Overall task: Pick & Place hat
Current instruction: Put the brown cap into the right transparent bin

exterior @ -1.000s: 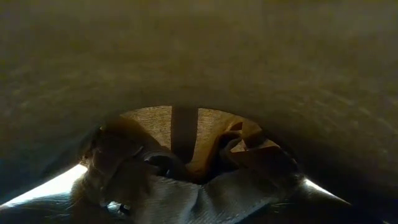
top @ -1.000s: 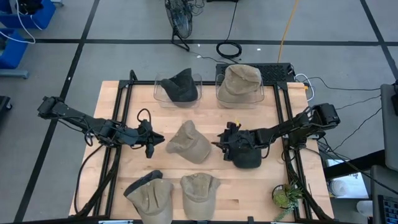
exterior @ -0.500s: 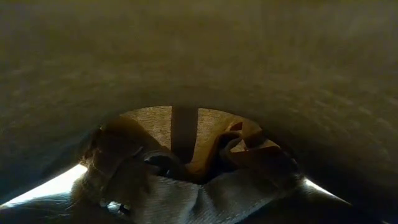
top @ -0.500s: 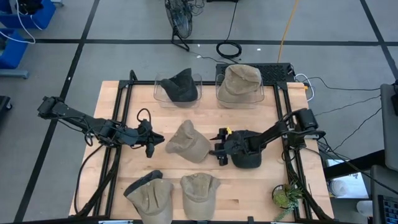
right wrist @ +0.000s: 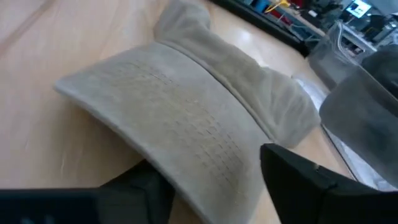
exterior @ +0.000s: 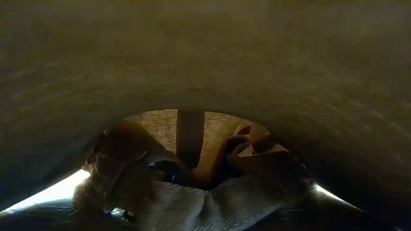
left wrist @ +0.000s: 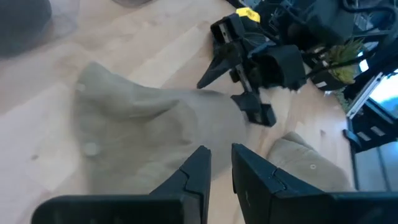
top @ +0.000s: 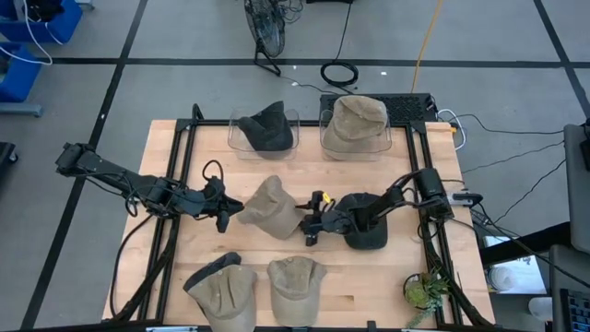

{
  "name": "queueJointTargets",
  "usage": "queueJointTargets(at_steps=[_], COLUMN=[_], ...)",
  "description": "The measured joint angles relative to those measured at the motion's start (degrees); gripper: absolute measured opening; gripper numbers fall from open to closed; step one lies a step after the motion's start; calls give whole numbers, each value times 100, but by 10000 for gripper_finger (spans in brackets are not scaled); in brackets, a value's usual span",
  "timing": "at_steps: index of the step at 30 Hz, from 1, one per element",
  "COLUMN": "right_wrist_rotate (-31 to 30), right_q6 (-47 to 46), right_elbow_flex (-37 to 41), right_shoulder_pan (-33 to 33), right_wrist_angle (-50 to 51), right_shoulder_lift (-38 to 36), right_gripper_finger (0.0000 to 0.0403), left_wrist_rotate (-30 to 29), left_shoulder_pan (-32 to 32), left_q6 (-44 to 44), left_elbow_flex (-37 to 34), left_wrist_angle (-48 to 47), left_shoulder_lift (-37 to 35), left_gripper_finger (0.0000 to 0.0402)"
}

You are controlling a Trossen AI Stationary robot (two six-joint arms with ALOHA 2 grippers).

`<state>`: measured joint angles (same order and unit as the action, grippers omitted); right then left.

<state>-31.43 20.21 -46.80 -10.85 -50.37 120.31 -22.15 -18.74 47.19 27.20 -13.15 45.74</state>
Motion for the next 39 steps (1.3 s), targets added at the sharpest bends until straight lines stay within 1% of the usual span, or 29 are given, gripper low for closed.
queueJointTargets(at_steps=[3,5,7,8,9,13,16,19,21,24,25,27,30,32,34,35,39], right_wrist_rotate=[-182,-227,-511,-715,-876,-1488,-1870,-2293,-2396,-2424,-2509,-2912,-3699,-3926,-4000,-4144,-5019], right_q6=[46,48,12,-37,-97,-241,-264,-378,-476,-360,-219,176,995,1420,1695,1834,2532], right_elbow_flex=[-201,-248,-244,-231,-227,-103,-56,-26,4,-8,-8,-8,-11,-16,-19,-18,-19], right_shoulder_pan=[-3,-3,-31,-54,-78,-131,-166,-168,-175,-206,-236,-303,-419,-424,-422,-422,-422], right_wrist_angle=[84,80,67,114,198,720,1463,2312,2762,2929,2937,2922,2842,2826,2816,2804,2448], right_shoulder_lift=[134,122,38,-49,-139,-673,-1305,-1913,-2333,-3009,-3222,-3590,-4101,-4376,-4556,-4613,-4659], right_gripper_finger=[136,88,37,20,13,13,6,8,8,5,5,4,4,5,5,5,5], left_wrist_rotate=[115,117,116,113,112,-11,-415,-849,-936,-901,-774,-407,52,310,589,775,1645], left_shoulder_pan=[0,0,4,4,4,2,4,32,112,311,393,601,944,1200,1455,1583,2048], left_q6=[119,122,121,122,120,-36,-292,-491,-531,-508,-495,-483,-430,-347,-320,-315,-25], left_elbow_flex=[0,0,0,0,0,0,0,0,0,0,0,0,0,-2,-2,0,66], left_wrist_angle=[-1,3,38,63,104,334,613,931,1102,1172,1213,1311,1627,2004,2716,3147,4776], left_shoulder_lift=[0,0,0,0,-1,0,-2,-2,-2,0,0,0,79,211,429,571,1279], left_gripper_finger=[67,67,67,67,67,67,67,67,67,72,78,98,141,176,215,235,313])
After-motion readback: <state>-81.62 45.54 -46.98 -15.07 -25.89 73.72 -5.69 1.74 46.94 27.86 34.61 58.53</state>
